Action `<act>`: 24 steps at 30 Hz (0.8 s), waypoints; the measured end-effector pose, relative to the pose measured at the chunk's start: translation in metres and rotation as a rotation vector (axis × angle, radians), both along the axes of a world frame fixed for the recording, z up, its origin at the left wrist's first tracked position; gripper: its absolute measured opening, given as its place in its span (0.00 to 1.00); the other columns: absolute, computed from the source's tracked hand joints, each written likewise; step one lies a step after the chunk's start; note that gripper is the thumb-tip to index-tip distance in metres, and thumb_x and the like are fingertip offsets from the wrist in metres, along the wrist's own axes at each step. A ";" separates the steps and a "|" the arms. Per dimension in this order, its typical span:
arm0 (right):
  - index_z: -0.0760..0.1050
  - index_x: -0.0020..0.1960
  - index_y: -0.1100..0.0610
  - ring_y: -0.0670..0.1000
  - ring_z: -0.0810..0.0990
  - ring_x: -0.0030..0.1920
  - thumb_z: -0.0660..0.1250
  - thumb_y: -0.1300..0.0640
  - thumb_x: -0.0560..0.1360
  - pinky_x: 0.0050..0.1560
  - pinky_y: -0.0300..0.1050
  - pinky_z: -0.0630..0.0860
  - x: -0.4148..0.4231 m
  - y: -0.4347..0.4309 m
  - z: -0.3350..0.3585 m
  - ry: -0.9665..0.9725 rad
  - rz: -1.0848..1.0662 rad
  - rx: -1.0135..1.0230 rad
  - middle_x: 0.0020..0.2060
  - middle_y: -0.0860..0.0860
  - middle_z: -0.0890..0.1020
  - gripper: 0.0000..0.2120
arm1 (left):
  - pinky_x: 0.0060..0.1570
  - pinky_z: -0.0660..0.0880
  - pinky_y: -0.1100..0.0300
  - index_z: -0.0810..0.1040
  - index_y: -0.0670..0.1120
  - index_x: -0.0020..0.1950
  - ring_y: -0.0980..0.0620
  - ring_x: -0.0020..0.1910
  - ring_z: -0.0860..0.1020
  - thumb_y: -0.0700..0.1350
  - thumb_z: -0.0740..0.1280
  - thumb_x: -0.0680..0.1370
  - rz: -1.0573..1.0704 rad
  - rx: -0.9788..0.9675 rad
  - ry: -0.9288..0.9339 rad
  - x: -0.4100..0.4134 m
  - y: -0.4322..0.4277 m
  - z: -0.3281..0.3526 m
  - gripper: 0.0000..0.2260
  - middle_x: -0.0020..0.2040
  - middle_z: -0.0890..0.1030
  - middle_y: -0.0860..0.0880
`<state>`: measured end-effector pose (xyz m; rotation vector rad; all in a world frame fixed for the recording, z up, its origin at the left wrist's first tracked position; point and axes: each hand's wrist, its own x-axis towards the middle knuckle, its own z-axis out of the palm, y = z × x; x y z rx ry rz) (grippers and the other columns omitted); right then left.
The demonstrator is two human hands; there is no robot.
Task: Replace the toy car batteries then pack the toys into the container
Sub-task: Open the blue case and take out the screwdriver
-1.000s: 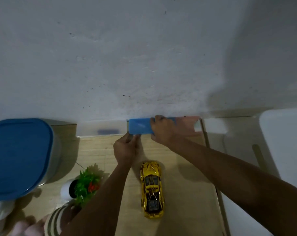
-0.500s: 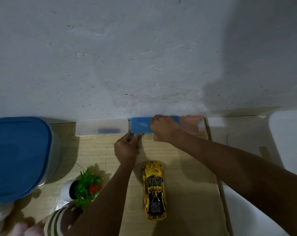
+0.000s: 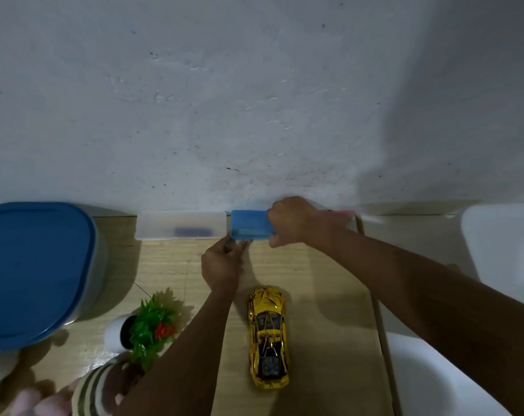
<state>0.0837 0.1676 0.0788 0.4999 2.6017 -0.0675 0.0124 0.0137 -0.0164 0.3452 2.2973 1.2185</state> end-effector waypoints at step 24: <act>0.82 0.48 0.57 0.56 0.83 0.43 0.65 0.46 0.76 0.41 0.48 0.80 0.035 -0.034 -0.062 0.512 -0.887 -0.070 0.41 0.56 0.85 0.15 | 0.37 0.82 0.54 0.85 0.44 0.48 0.48 0.30 0.83 0.48 0.69 0.78 0.149 0.116 -0.308 -0.005 -0.003 0.005 0.09 0.33 0.84 0.45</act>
